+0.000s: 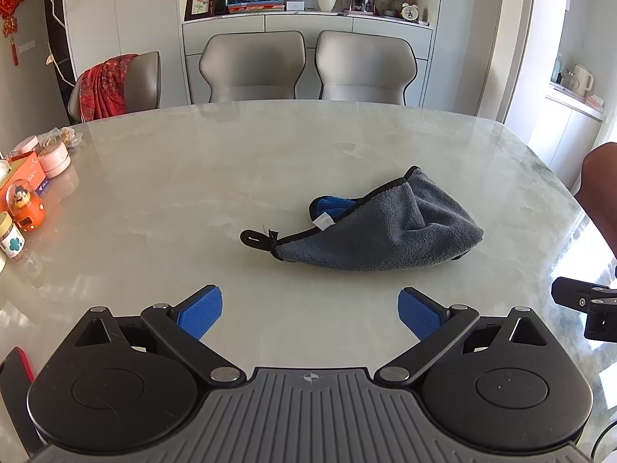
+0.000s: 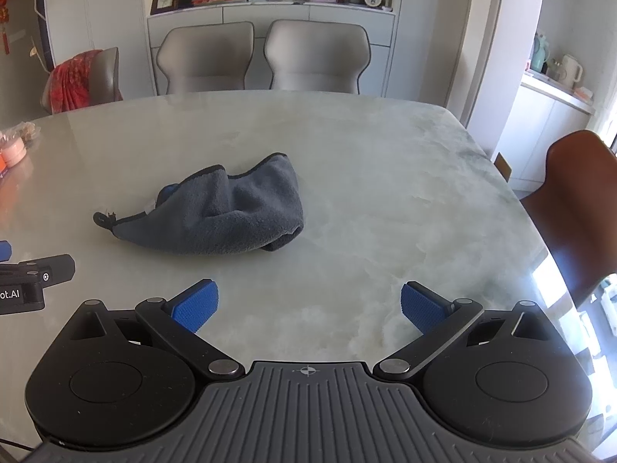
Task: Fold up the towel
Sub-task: 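Move both grippers toward the crumpled grey towel on the table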
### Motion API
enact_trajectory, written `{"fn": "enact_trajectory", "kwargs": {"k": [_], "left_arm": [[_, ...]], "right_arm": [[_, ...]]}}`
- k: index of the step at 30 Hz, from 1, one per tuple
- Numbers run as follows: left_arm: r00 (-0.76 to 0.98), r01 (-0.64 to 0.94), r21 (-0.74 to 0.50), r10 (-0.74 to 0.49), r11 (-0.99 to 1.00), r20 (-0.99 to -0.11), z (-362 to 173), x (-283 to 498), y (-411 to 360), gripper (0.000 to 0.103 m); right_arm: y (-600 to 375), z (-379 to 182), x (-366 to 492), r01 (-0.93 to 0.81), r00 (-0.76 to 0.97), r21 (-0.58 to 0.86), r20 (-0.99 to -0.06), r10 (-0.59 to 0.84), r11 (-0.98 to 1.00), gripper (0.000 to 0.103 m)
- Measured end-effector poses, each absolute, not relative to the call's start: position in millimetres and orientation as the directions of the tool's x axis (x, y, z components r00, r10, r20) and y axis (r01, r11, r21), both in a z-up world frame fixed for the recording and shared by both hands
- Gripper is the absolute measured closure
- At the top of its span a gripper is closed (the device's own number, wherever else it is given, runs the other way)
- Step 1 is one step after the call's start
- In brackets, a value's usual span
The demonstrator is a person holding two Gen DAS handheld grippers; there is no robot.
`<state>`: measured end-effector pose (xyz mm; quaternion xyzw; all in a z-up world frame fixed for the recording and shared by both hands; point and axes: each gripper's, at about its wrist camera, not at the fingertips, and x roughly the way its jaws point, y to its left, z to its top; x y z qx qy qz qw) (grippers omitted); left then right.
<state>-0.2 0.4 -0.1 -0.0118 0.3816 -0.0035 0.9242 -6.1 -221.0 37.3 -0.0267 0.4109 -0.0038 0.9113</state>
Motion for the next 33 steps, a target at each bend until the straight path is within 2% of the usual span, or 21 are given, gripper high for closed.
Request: {"fn": "enact_trajectory", "kwargs": {"k": [16,21,33], "left_arm": [[0.686,-0.009,-0.020,-0.008,1.000,-0.727,-3.3,6.1,1.7,0.003],[0.681,-0.007,-0.021,-0.010,1.000,-0.732,-5.1,9.1,2.2,0.003],[0.664,-0.002,-0.017,-0.012,1.000,-0.748,-8.4,19.8,4.2,0.003]], "right_arm": [[-222.4,30.3,-3.7,-0.055,0.658,-0.055,-0.753,-0.005,0.997,0.001],[-215.5,32.8,-4.3,-0.121,0.673,-0.061,-0.739,0.037,0.991,0.001],[-212.6,24.6,8.4,-0.124,0.633,-0.074,-0.774,0.021,0.990,0.001]]}}
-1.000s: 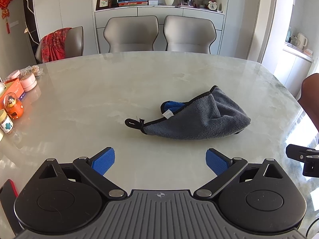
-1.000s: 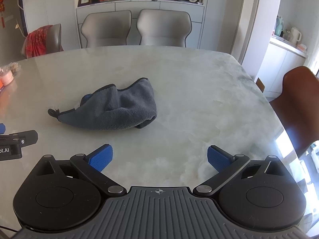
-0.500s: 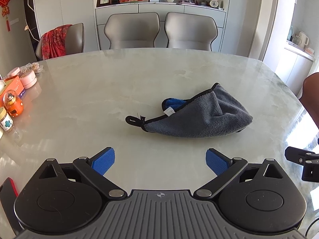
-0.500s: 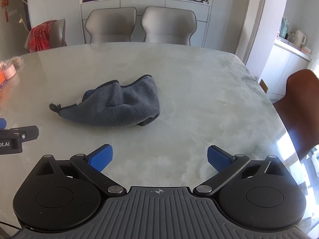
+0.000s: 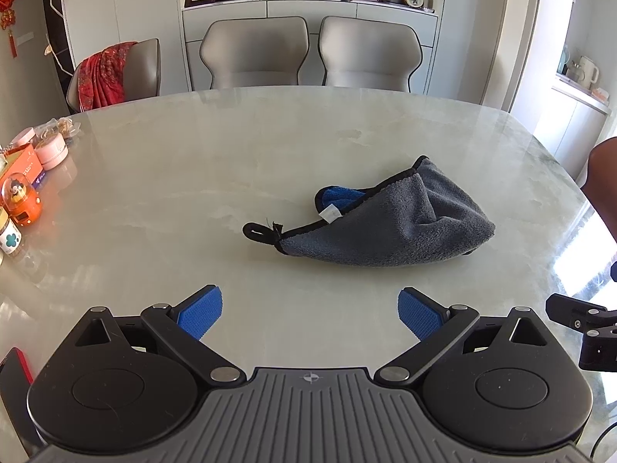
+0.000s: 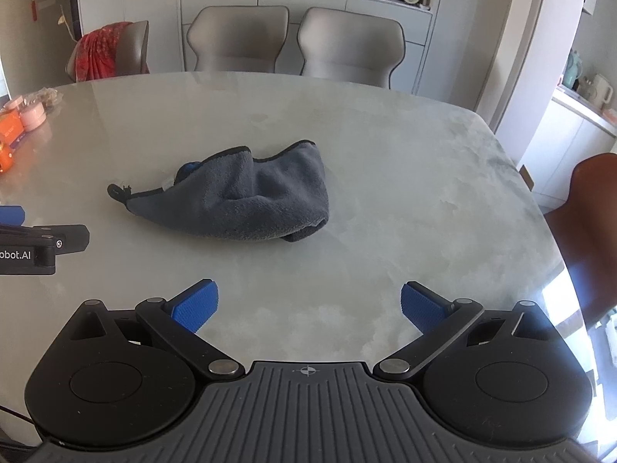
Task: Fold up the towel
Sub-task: 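Move both grippers toward the crumpled grey towel on the table, then grasp one towel corner with the left gripper while the right gripper grasps another corner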
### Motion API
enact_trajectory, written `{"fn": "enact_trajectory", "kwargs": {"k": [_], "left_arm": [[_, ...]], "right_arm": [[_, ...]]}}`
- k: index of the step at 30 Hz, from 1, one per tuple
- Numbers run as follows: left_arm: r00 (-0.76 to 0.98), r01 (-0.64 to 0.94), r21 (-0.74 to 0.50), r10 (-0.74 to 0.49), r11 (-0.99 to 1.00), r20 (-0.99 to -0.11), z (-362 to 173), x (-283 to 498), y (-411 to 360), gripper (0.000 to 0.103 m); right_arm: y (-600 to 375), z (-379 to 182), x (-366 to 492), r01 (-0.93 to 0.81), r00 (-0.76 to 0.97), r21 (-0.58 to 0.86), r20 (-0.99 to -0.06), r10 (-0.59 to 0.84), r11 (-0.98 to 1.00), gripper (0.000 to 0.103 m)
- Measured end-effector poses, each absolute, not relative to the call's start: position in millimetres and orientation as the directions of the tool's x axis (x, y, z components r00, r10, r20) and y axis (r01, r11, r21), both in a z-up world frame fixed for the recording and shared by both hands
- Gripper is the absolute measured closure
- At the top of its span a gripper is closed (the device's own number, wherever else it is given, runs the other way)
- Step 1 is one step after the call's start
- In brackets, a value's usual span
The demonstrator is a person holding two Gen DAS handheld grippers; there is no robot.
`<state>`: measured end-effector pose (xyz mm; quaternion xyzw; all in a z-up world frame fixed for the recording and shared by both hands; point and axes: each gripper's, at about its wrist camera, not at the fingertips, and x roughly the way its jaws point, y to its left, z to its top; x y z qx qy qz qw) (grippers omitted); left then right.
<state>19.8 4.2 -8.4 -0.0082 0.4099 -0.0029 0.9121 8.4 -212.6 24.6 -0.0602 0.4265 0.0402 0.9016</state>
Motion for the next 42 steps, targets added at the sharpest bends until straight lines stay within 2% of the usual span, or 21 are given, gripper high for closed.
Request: {"fn": "enact_trajectory", "kwargs": {"k": [8,15,21,25,30,33,36,38,42], "left_arm": [[0.656,0.015,0.003,-0.007,1.000,-0.755,-9.9,31.2,3.5,0.003],[0.666,0.112,0.050,-0.038,0.992,-0.745,-7.4,48.4,7.8,0.003],[0.672,0.195,0.092,-0.065,0.976,-0.737,-5.2,63.3,11.6,0.003],[0.671,0.288,0.169,-0.073,0.943,-0.738,-4.3,78.8,10.5,0.003],[0.670,0.415,0.260,-0.099,0.872,-0.736,-11.0,99.4,5.1,0.003],[0.640,0.486,0.256,-0.140,0.836,-0.756,-18.0,112.7,3.1,0.003],[0.606,0.548,0.247,-0.175,0.799,-0.776,-24.7,122.3,1.2,0.003],[0.577,0.593,0.232,-0.206,0.771,-0.790,-29.2,128.6,0.2,0.003],[0.492,0.702,0.179,-0.288,0.689,-0.821,-39.9,138.2,-1.1,0.003]], "right_arm": [[-216.6,19.2,17.4,-0.147,0.619,-0.072,-0.785,0.035,0.987,0.001],[-220.0,19.4,31.5,-0.209,0.627,-0.111,-0.777,0.046,0.972,0.001],[-219.1,26.2,49.7,-0.375,0.660,-0.192,-0.742,0.116,0.907,0.001],[-213.1,32.5,65.4,-0.513,0.673,-0.266,-0.715,0.190,0.816,0.001],[-202.2,27.5,92.2,-0.623,0.649,-0.334,-0.725,0.230,0.707,0.001],[-194.9,26.1,112.8,-0.701,0.610,-0.332,-0.738,0.289,0.632,0.002],[-188.0,24.8,133.3,-0.769,0.563,-0.322,-0.751,0.345,0.553,0.009],[-185.4,24.0,146.7,-0.805,0.520,-0.283,-0.760,0.391,0.521,0.020],[-181.5,19.1,174.5,-0.871,0.407,-0.177,-0.782,0.472,0.458,0.032]]}}
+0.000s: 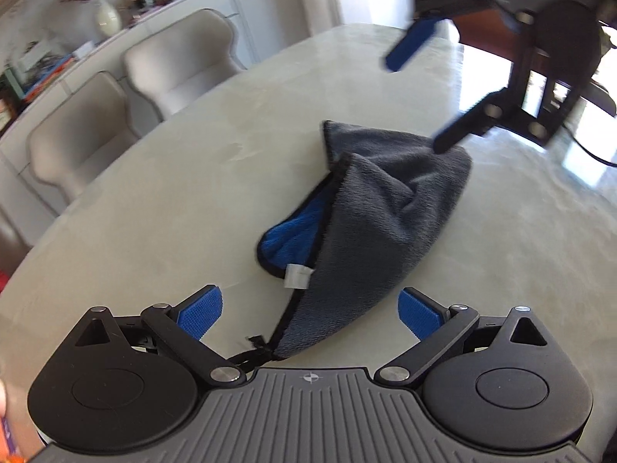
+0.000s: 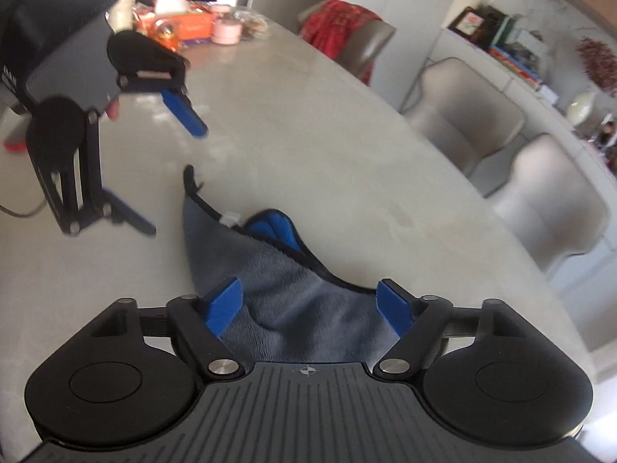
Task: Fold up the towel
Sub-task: 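Grasp one towel corner with the left gripper while the right gripper grasps another corner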
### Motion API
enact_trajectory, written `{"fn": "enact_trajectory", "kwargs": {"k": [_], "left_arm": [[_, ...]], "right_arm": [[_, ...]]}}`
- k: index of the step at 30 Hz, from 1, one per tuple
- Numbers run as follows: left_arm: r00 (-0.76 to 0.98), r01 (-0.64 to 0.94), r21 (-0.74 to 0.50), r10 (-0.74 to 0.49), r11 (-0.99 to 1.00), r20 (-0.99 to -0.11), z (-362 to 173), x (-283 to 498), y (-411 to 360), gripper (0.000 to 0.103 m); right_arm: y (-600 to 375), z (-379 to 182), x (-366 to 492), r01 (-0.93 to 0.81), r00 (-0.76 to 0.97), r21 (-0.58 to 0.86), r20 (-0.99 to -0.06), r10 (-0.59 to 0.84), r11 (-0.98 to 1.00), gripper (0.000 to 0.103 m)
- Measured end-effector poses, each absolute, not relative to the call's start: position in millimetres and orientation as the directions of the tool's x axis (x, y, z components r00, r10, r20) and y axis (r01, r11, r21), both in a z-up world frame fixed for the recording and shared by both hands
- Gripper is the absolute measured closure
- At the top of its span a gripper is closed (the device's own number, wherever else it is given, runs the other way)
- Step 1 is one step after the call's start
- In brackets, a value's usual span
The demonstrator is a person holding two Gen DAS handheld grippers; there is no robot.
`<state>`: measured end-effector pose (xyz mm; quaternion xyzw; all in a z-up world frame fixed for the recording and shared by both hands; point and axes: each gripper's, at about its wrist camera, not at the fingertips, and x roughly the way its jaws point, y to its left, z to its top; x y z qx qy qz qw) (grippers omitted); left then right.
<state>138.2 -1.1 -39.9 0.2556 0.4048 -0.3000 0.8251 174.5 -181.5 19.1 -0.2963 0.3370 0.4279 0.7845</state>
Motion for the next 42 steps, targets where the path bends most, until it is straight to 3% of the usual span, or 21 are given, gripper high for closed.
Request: {"fn": "enact_trajectory", "kwargs": {"k": [1,4,12,16,19,23,28,29,33,37,39,42], "left_arm": [[0.476,0.720,0.173,-0.297,0.672,-0.828,-42.9,140.7,-1.7,0.003],[0.438,0.753,0.162,-0.301,0.638,-0.847,-52.2,149.9,-3.8,0.003],[0.345,0.768,0.047,-0.351,0.639,-0.871,-67.6,173.0,4.3,0.004],[0.330,0.764,0.016,-0.369,0.645,-0.869,-71.2,178.4,8.2,0.004],[0.324,0.768,0.007,-0.378,0.640,-0.867,-71.8,180.2,10.5,0.004],[0.314,0.780,-0.007,-0.401,0.626,-0.861,-71.3,181.5,12.1,0.004],[0.252,0.816,-0.058,-0.444,0.575,-0.860,-71.7,181.0,7.3,0.005],[0.237,0.821,-0.071,-0.452,0.566,-0.860,-72.1,180.6,5.8,0.013],[0.202,0.837,-0.083,-0.446,0.542,-0.872,-78.1,178.9,-2.0,0.023],[0.198,0.847,-0.064,-0.425,0.528,-0.883,-81.2,176.5,-7.1,0.043],[0.192,0.853,-0.064,-0.426,0.518,-0.884,-80.1,175.1,-6.7,0.055],[0.152,0.853,-0.097,-0.422,0.513,-0.894,-82.0,179.3,-3.1,0.087]], "right_arm": [[-179.9,17.0,181.0,-0.885,0.380,-0.159,-0.788,0.484,0.437,0.038],[-171.2,8.7,196.3,-0.920,0.339,-0.176,-0.806,0.485,0.351,0.041],[-135.7,-13.3,217.5,-0.981,0.190,-0.186,-0.844,0.502,0.059,0.042],[-117.5,-27.5,228.2,-0.992,0.100,-0.123,-0.899,0.426,-0.027,0.073],[-114.1,-35.4,231.9,-0.996,0.049,-0.071,-0.929,0.368,-0.045,0.086],[-124.6,-24.0,222.2,-0.998,-0.002,-0.023,-0.935,0.354,-0.067,0.093],[-141.6,-7.7,198.1,-0.997,-0.030,0.005,-0.938,0.345,-0.075,0.094],[-144.7,-6.2,193.4,-0.997,-0.029,0.003,-0.941,0.339,-0.075,0.094],[-151.6,-1.9,186.5,-1.000,-0.003,-0.006,-0.939,0.344,-0.024,0.094],[-152.9,0.0,187.5,-1.000,0.028,-0.030,-0.936,0.352,0.000,0.094],[-153.2,0.6,188.3,-0.999,0.043,-0.044,-0.934,0.355,0.006,0.094],[-153.7,1.6,189.4,-0.998,0.066,-0.065,-0.931,0.359,0.015,0.094]]}}
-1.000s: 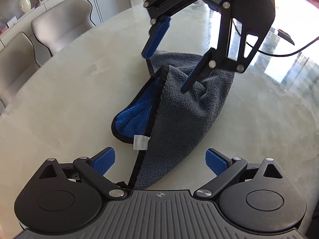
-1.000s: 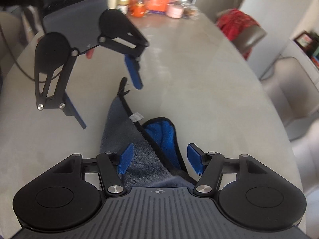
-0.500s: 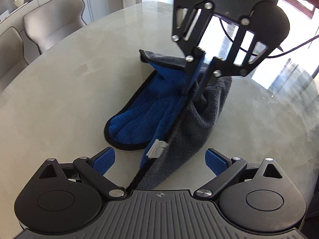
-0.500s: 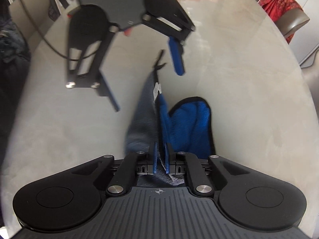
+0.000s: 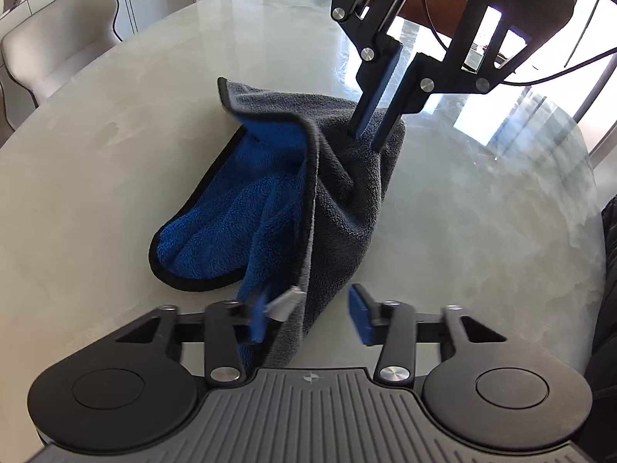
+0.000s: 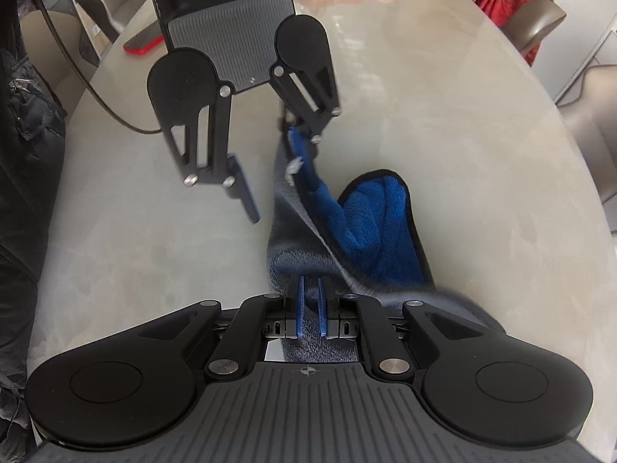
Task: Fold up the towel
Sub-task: 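Grasp one towel corner with the left gripper while the right gripper grasps another corner, then lift the towel with both grippers, holding its corners apart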
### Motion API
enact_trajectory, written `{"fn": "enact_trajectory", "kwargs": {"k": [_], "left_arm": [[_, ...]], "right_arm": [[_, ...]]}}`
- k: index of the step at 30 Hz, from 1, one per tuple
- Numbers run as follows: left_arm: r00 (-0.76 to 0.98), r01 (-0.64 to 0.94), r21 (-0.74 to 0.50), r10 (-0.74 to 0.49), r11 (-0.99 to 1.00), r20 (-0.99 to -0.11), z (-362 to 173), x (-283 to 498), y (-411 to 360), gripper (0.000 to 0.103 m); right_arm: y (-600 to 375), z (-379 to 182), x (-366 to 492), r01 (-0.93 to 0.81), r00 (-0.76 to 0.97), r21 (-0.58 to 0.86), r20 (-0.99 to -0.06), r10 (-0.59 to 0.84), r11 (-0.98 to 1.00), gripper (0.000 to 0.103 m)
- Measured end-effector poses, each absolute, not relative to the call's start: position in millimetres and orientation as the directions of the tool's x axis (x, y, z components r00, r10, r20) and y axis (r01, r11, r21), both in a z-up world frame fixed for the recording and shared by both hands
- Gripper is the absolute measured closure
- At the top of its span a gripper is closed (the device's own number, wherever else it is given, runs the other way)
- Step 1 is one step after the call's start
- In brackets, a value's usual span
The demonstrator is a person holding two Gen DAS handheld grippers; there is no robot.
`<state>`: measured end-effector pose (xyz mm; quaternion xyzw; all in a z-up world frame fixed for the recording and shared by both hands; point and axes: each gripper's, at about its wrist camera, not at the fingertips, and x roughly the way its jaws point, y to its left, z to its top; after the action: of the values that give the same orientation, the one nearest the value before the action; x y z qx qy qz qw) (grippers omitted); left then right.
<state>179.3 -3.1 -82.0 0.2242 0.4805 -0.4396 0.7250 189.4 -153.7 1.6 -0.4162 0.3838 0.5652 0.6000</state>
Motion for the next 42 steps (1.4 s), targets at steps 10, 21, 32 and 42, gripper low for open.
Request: {"fn": "enact_trajectory", "kwargs": {"k": [10,21,32,42], "left_arm": [[0.125,0.837,-0.139,-0.433,0.529,-0.893,-90.1,188.3,5.6,0.100],[0.109,0.874,-0.111,-0.414,0.474,-0.904,-86.8,184.5,-0.7,0.100],[0.088,0.873,-0.124,-0.404,0.471,-0.911,-94.3,193.4,-1.4,0.099],[0.037,0.865,-0.175,-0.408,0.470,-0.912,-100.3,201.5,-1.7,0.096]], "right_arm": [[-149.8,8.9,201.8,-0.990,0.132,-0.140,-0.914,0.384,0.008,0.061],[-151.6,-31.9,262.5,-0.948,0.205,-0.260,-0.941,0.270,-0.186,0.059],[-150.4,-75.9,304.9,-0.930,0.106,-0.162,-0.977,0.183,-0.328,0.059],[-149.4,-86.3,347.2,-0.975,-0.015,-0.013,-0.992,0.123,-0.223,0.040]]}}
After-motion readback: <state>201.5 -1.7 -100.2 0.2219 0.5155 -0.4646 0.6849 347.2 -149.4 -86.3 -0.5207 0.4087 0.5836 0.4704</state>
